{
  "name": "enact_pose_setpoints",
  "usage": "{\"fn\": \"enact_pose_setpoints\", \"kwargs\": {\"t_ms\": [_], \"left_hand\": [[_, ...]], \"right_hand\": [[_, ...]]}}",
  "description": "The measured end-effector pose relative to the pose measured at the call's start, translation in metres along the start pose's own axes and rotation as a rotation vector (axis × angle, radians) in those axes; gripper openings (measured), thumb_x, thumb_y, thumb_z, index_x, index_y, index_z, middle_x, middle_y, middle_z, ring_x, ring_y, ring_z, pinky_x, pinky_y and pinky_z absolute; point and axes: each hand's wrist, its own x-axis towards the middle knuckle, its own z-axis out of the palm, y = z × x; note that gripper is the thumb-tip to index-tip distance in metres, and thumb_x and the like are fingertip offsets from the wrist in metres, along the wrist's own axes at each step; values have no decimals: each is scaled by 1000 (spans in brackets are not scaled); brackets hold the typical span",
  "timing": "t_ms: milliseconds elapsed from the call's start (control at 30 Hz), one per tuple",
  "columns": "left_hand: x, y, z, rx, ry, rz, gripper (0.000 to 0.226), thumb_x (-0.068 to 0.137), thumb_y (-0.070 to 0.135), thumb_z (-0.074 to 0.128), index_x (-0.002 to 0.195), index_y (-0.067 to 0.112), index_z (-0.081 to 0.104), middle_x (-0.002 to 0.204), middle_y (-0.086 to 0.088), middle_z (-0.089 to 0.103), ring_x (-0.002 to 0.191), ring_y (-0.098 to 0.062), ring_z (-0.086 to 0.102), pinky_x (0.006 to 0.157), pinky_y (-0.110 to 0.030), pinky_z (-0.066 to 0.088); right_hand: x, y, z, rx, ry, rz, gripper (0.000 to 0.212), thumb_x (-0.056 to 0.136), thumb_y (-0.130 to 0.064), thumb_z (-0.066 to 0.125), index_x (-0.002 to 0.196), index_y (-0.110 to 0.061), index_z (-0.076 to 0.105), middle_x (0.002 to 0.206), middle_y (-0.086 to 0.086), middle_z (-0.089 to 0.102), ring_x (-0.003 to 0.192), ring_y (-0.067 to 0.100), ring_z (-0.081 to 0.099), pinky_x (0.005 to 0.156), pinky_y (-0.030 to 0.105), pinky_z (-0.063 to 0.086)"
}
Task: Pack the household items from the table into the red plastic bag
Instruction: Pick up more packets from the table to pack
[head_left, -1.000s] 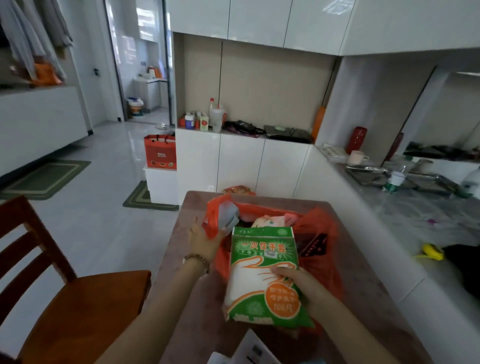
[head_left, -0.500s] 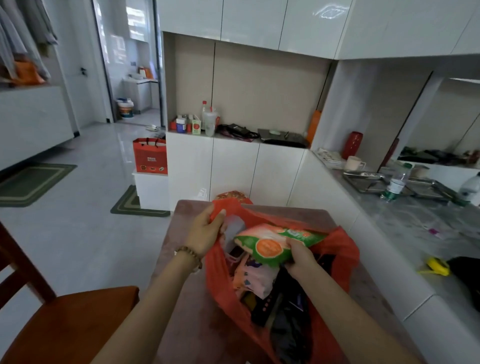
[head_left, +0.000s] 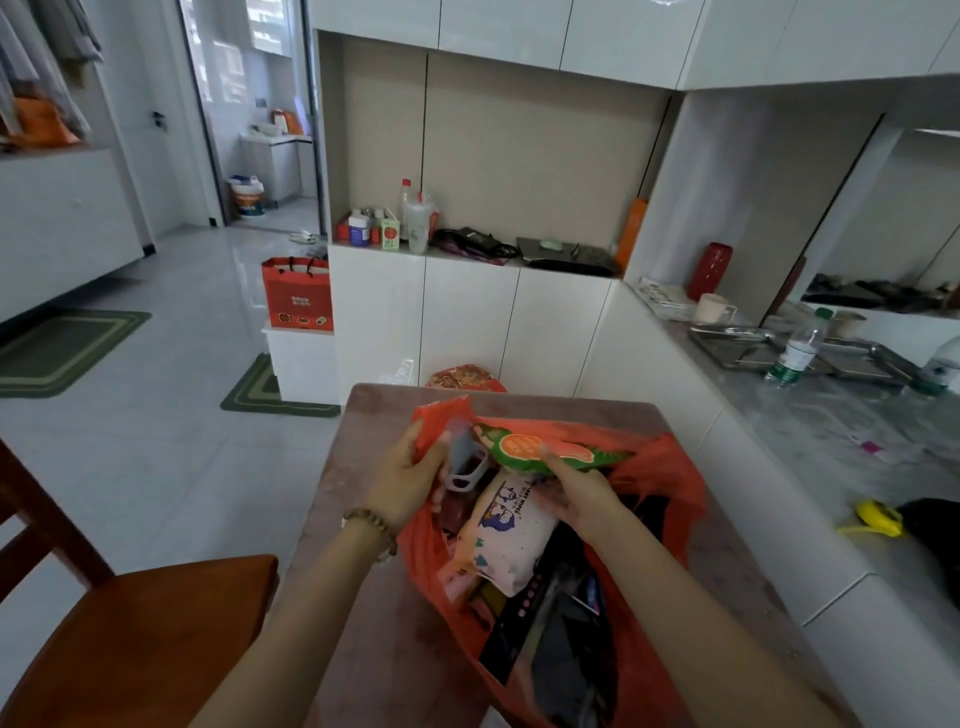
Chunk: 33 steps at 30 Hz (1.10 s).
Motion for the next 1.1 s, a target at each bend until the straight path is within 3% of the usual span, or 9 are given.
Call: {"fn": "enact_pose_setpoints", "kwargs": {"t_ms": [133, 200, 267, 367, 433, 633, 767, 1000, 1100], "left_hand": [[-21, -3, 5, 113, 92, 33, 16, 94, 23, 51, 105, 12, 52, 66, 5, 55, 48, 1, 51, 43, -6, 41], [-34, -2, 6, 222, 157, 42, 31, 90, 25, 56, 119, 13, 52, 88, 6, 59, 62, 10, 50, 50, 3, 39], [-49, -2, 6, 293, 213, 68, 46, 86, 24, 63, 127, 10, 48, 105, 4, 57, 78, 5, 52, 60, 6, 38], [-72, -20, 4, 363, 285, 21, 73, 80, 29, 70, 139, 7, 34, 140, -8, 44, 125, -18, 45, 99, -16, 36], [-92, -46, 4, 411, 314, -95, 93, 75, 38, 73, 146, 10, 21, 152, -10, 27, 139, -23, 29, 111, -34, 28], [-174, -151, 23, 466, 195, -505, 105, 70, 55, 71, 146, 8, 16, 153, -15, 22, 140, -31, 25, 113, -50, 26], [-217, -195, 36, 514, 19, -761, 105, 68, 59, 71, 144, 6, 22, 150, -18, 30, 133, -35, 35, 109, -47, 34], [-241, -203, 47, 636, -87, -691, 84, 75, 47, 70, 136, 4, 34, 138, -18, 42, 122, -33, 46, 99, -40, 43], [-247, -201, 50, 591, -54, -664, 77, 77, 38, 71, 135, 4, 33, 136, -18, 43, 120, -33, 47, 98, -41, 44]], "right_hand": [[-27, 19, -14, -22, -47, -11, 59, 81, -21, 73, 129, 1, 47, 115, 15, 62, 90, 22, 67, 68, 29, 56], [-48, 31, -24, -54, -68, -50, 61, 82, -23, 74, 132, -6, 42, 119, 12, 59, 99, 22, 66, 74, 29, 56], [-73, 42, -35, -99, -113, -119, 58, 82, -23, 73, 132, -12, 44, 120, 8, 60, 103, 20, 66, 76, 27, 55], [-108, 59, -57, -116, -241, -192, 39, 83, -21, 70, 120, -20, 57, 125, 0, 61, 112, 17, 63, 83, 26, 55], [-127, 73, -74, -122, -318, -199, 31, 85, -18, 67, 115, -21, 61, 123, -2, 63, 114, 14, 62, 84, 25, 54], [-158, 135, -132, 60, -322, -62, 38, 77, -21, 63, 114, -11, 60, 115, 1, 71, 107, 17, 67, 80, 25, 57], [-166, 185, -172, -81, -224, 13, 26, 81, -15, 66, 108, -13, 64, 118, 9, 69, 106, 18, 66, 89, 29, 51], [-166, 245, -231, -416, 123, 28, 33, 77, -15, 78, 103, -23, 59, 119, 13, 64, 97, 22, 63, 80, 35, 54], [-170, 258, -242, -740, 139, 78, 65, 64, -33, 86, 118, -11, 57, 123, 10, 62, 109, 27, 60, 94, 44, 51]]}}
